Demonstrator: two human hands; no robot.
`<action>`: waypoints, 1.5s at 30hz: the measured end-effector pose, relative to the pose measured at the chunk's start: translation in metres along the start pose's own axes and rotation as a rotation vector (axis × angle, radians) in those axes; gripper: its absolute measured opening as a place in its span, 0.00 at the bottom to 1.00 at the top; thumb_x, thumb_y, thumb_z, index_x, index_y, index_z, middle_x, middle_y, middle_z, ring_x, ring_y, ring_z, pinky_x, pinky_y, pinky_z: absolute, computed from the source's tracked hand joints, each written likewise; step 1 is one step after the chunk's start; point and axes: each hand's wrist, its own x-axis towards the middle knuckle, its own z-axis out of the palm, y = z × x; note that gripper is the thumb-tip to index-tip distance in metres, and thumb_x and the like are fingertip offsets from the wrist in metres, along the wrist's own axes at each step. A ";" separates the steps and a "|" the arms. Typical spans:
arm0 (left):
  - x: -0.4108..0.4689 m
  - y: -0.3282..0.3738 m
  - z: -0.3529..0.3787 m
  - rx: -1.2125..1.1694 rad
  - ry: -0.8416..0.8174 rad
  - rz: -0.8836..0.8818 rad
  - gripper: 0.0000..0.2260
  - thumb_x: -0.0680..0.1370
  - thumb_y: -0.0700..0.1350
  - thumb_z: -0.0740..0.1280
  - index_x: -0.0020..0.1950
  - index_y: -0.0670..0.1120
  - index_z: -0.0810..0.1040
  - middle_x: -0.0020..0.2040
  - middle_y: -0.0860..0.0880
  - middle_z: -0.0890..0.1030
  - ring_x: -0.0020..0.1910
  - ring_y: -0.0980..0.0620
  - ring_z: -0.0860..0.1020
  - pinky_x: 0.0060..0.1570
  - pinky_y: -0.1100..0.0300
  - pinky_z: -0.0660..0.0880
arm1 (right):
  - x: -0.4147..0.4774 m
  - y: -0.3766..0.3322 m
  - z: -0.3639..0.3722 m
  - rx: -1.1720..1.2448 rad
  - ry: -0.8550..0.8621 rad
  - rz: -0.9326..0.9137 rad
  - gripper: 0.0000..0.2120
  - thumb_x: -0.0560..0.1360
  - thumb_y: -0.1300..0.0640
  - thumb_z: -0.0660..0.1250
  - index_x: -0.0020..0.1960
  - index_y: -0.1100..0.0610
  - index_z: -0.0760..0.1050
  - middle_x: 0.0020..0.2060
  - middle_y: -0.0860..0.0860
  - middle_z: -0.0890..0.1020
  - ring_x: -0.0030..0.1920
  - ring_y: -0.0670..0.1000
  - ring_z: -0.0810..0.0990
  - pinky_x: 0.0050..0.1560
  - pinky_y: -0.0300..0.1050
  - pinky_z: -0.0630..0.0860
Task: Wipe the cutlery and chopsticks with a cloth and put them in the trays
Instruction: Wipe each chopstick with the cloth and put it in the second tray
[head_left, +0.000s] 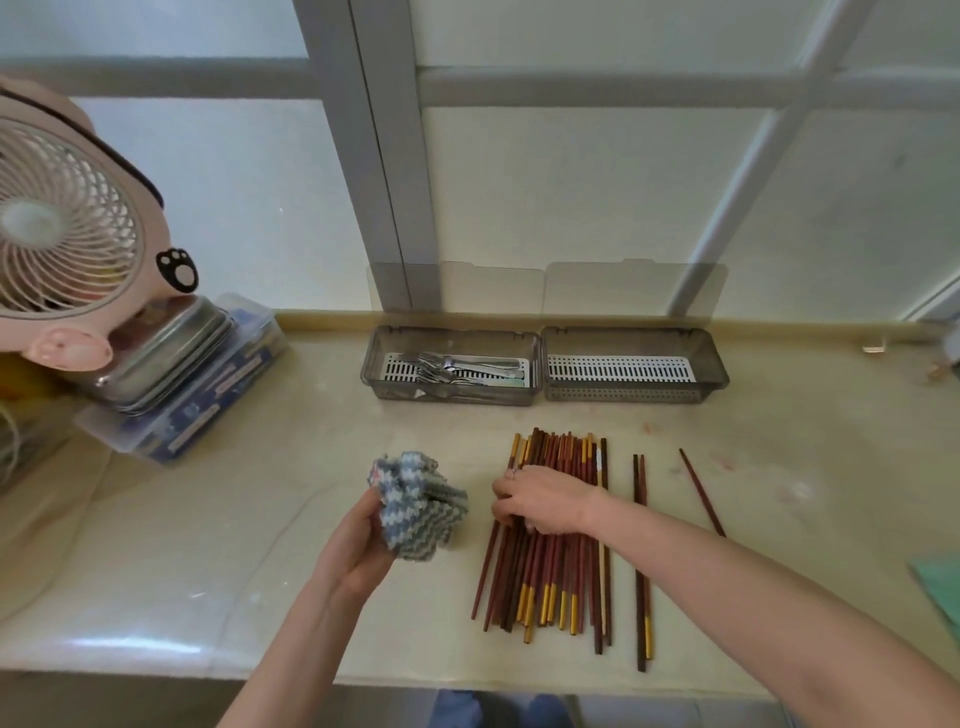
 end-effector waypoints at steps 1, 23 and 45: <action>-0.001 0.000 0.001 0.013 0.009 -0.009 0.30 0.45 0.46 0.84 0.45 0.38 0.85 0.49 0.37 0.83 0.45 0.43 0.83 0.38 0.50 0.81 | 0.000 0.001 0.000 0.003 -0.001 -0.004 0.14 0.73 0.65 0.64 0.57 0.55 0.74 0.53 0.54 0.75 0.55 0.55 0.73 0.55 0.53 0.72; 0.002 -0.009 0.014 0.047 0.064 -0.021 0.15 0.79 0.47 0.56 0.56 0.38 0.75 0.44 0.39 0.84 0.40 0.46 0.84 0.36 0.53 0.81 | 0.023 -0.011 -0.007 -0.256 -0.114 -0.151 0.10 0.74 0.59 0.63 0.56 0.55 0.75 0.56 0.53 0.76 0.57 0.55 0.73 0.54 0.49 0.71; 0.032 0.019 0.068 0.142 -0.175 0.101 0.31 0.49 0.42 0.82 0.50 0.42 0.81 0.43 0.42 0.84 0.39 0.47 0.84 0.35 0.55 0.80 | -0.029 -0.019 -0.102 1.397 0.595 0.284 0.05 0.80 0.61 0.59 0.50 0.61 0.72 0.37 0.52 0.78 0.39 0.48 0.80 0.43 0.39 0.76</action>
